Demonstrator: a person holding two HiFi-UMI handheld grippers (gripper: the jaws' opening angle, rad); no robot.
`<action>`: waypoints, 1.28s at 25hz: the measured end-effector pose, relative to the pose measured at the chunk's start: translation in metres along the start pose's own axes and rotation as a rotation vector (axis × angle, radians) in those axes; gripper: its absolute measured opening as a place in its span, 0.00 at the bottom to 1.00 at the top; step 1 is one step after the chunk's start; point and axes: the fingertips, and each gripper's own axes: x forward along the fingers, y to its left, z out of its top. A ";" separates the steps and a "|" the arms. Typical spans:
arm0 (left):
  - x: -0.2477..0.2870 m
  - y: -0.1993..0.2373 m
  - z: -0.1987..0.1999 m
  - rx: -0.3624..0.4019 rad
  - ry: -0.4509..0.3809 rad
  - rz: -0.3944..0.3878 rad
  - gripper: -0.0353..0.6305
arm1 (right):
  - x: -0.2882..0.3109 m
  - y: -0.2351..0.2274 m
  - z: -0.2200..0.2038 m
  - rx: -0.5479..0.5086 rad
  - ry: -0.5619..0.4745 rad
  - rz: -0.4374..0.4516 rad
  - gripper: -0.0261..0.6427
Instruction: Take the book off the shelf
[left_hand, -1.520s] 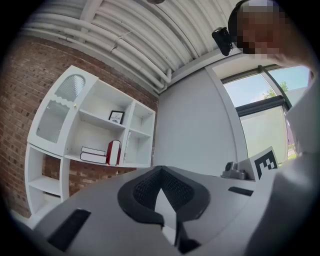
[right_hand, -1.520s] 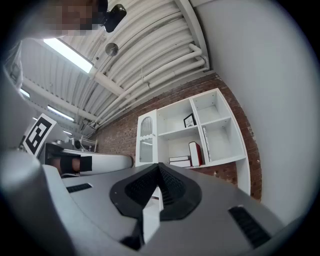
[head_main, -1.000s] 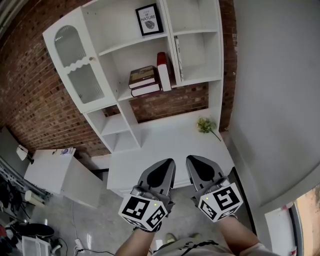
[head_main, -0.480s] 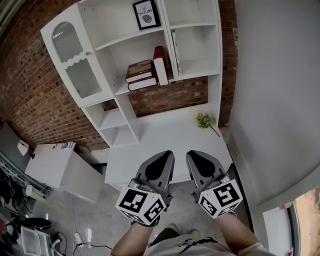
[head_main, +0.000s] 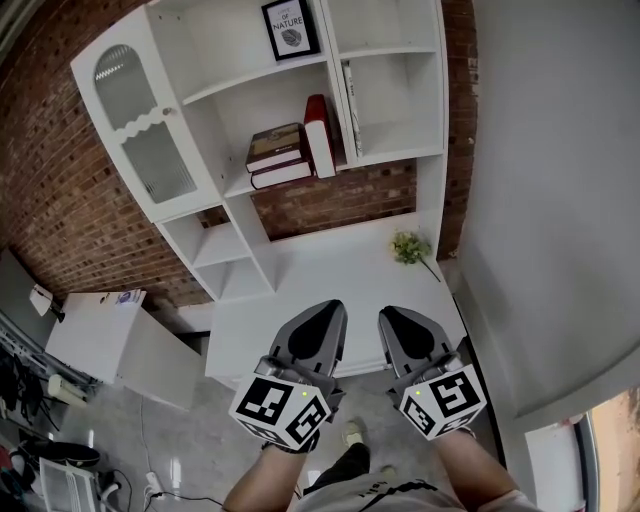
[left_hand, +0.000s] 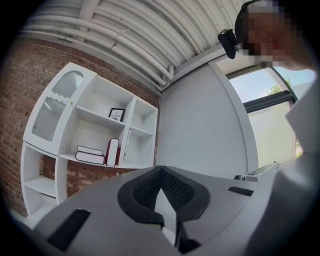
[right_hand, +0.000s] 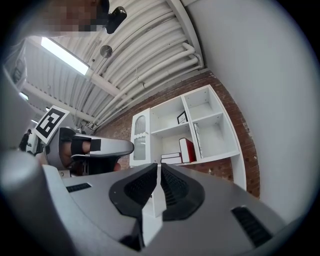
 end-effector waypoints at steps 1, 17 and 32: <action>0.004 0.006 0.001 -0.004 0.000 0.004 0.07 | 0.005 -0.003 -0.002 -0.002 0.004 -0.003 0.07; 0.108 0.145 0.000 -0.023 -0.012 -0.026 0.07 | 0.155 -0.057 -0.037 -0.053 0.044 -0.055 0.07; 0.198 0.230 0.014 0.017 -0.041 -0.052 0.07 | 0.275 -0.115 -0.067 -0.083 0.063 -0.162 0.25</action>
